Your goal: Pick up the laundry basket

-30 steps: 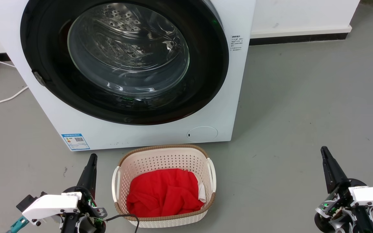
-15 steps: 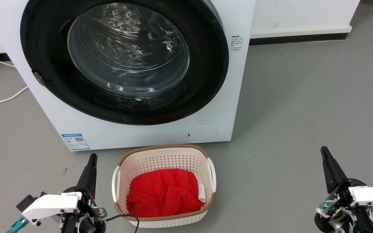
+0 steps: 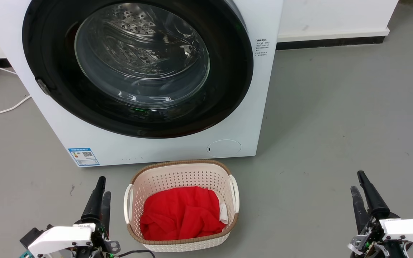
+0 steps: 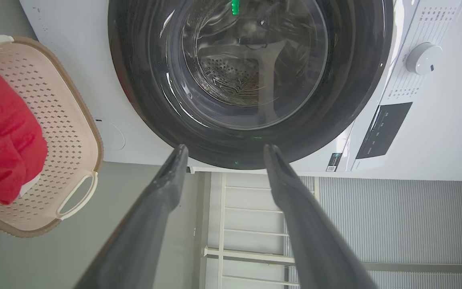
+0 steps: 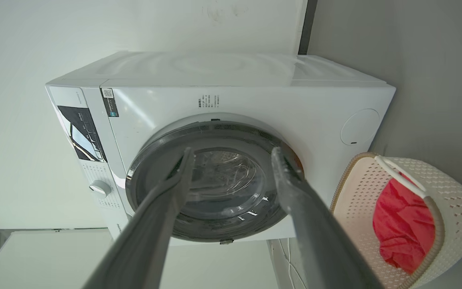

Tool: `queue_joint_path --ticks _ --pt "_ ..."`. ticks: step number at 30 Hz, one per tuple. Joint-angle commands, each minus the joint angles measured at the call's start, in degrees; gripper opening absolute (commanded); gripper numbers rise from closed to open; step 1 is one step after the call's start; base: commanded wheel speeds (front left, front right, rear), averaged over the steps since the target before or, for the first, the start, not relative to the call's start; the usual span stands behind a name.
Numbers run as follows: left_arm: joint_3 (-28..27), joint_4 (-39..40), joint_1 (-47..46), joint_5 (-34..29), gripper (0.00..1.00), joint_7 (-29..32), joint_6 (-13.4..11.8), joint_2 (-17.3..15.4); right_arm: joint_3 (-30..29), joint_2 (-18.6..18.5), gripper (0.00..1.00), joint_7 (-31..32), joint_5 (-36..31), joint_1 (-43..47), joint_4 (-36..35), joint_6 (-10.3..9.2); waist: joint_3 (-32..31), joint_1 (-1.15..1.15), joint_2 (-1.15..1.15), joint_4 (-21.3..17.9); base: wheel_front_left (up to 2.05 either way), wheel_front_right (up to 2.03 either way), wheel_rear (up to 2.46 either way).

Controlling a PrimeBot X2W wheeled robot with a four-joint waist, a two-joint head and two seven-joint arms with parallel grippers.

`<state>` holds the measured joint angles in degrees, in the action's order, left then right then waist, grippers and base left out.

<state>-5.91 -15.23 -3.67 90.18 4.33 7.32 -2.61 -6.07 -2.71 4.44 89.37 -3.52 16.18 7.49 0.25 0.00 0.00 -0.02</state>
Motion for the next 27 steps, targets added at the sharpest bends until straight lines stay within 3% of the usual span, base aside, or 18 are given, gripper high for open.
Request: queue_joint_path --ticks 1,27 --pt "0.03 1.29 -1.11 -1.2 1.0 -0.41 0.03 -0.17 0.01 -0.1 1.0 -0.49 -1.35 -1.29 -1.33 0.0 0.01 0.0 0.0 0.0 0.0 0.0 0.0" --pt "3.4 7.22 -0.48 -32.39 1.0 -6.74 -3.75 -0.23 3.61 -0.15 1.0 -6.83 -34.12 0.08 -8.63 0.0 0.32 0.0 0.0 0.11 0.0 0.0 0.0"
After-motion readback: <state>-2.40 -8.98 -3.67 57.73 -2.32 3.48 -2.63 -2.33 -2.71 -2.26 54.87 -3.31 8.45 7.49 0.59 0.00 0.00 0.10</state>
